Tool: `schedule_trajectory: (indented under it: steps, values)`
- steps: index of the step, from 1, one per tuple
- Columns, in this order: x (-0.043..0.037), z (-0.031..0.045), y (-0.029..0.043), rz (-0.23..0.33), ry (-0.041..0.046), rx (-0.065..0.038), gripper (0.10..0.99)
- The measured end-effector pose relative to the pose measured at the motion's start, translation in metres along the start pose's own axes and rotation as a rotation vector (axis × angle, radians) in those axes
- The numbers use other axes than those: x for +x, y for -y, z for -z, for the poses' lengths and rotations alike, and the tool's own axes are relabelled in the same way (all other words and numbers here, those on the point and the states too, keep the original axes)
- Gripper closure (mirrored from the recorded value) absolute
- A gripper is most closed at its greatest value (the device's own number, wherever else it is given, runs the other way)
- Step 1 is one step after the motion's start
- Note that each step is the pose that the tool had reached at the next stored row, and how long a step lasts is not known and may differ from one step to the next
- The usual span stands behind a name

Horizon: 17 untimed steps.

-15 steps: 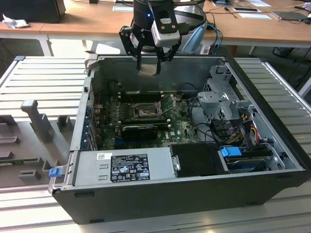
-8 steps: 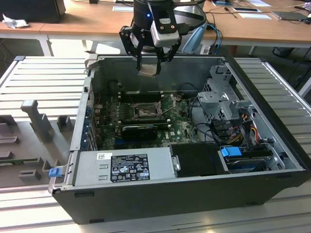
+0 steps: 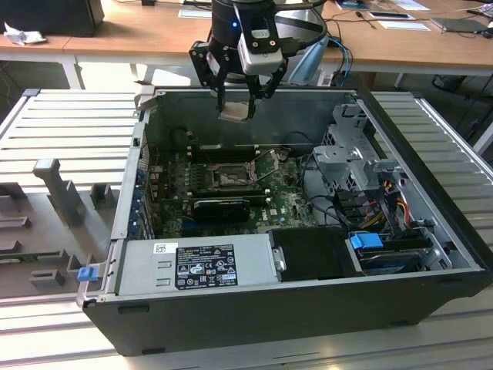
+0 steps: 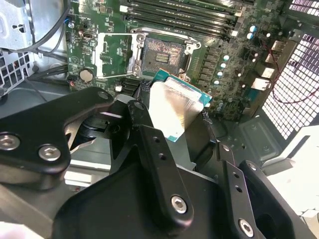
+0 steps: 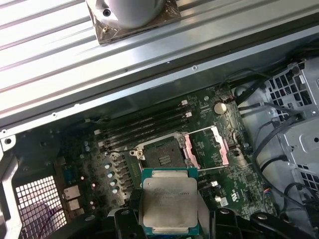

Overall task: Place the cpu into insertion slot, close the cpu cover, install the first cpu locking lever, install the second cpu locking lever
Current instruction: 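Place the cpu into insertion slot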

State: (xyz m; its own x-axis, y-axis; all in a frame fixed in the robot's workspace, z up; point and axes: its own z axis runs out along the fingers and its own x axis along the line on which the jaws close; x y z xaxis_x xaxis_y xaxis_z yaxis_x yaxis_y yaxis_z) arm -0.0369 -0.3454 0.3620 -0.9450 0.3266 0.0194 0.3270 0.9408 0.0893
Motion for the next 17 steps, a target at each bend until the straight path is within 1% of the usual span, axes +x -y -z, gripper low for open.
schedule_trajectory:
  steps: [17]
  values:
    - [0.0,-0.0005,0.0,-0.039,0.0035,-0.001,0.561]
